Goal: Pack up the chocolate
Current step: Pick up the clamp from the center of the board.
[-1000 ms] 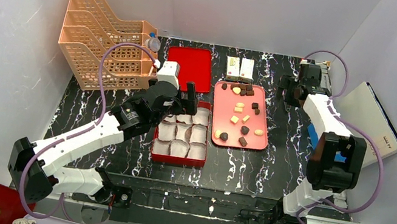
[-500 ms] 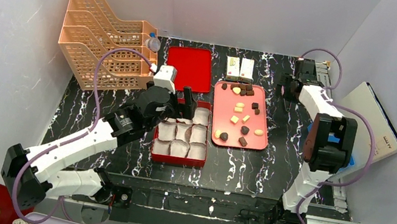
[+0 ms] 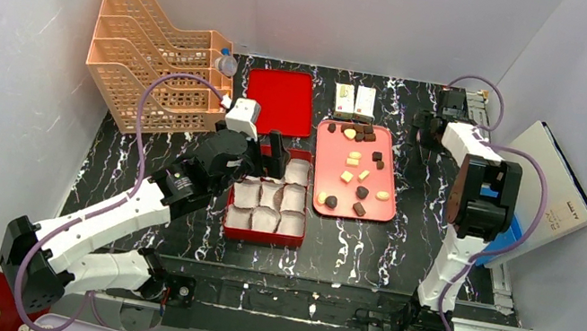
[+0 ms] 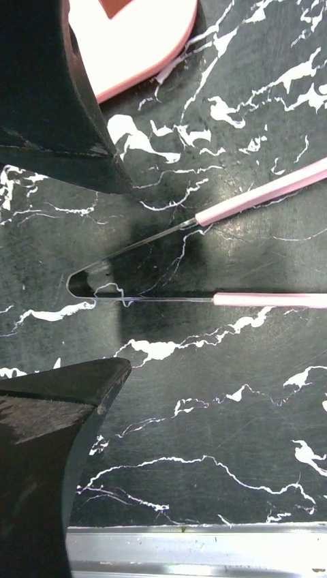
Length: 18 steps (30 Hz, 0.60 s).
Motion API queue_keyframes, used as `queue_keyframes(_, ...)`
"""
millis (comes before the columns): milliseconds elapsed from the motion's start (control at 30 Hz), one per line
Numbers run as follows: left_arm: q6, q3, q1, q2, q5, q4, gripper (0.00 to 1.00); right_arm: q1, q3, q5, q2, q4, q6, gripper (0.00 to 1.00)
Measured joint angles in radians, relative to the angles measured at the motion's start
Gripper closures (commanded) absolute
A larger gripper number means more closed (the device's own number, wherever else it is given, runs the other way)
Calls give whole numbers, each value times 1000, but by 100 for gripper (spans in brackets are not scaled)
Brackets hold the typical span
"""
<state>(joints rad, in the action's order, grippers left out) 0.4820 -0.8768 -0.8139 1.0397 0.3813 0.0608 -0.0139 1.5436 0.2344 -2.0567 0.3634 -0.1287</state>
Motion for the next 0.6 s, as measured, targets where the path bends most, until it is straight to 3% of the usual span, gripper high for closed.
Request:
queue_keyframes(300, -24, 0, 0, 0, 2, 0, 1, 3, 22, -13, -48, 0, 0, 6)
queue_keyframes(600, -33, 22, 0, -7, 15, 6, 2, 3, 39, -32, -84, -8, -3, 16)
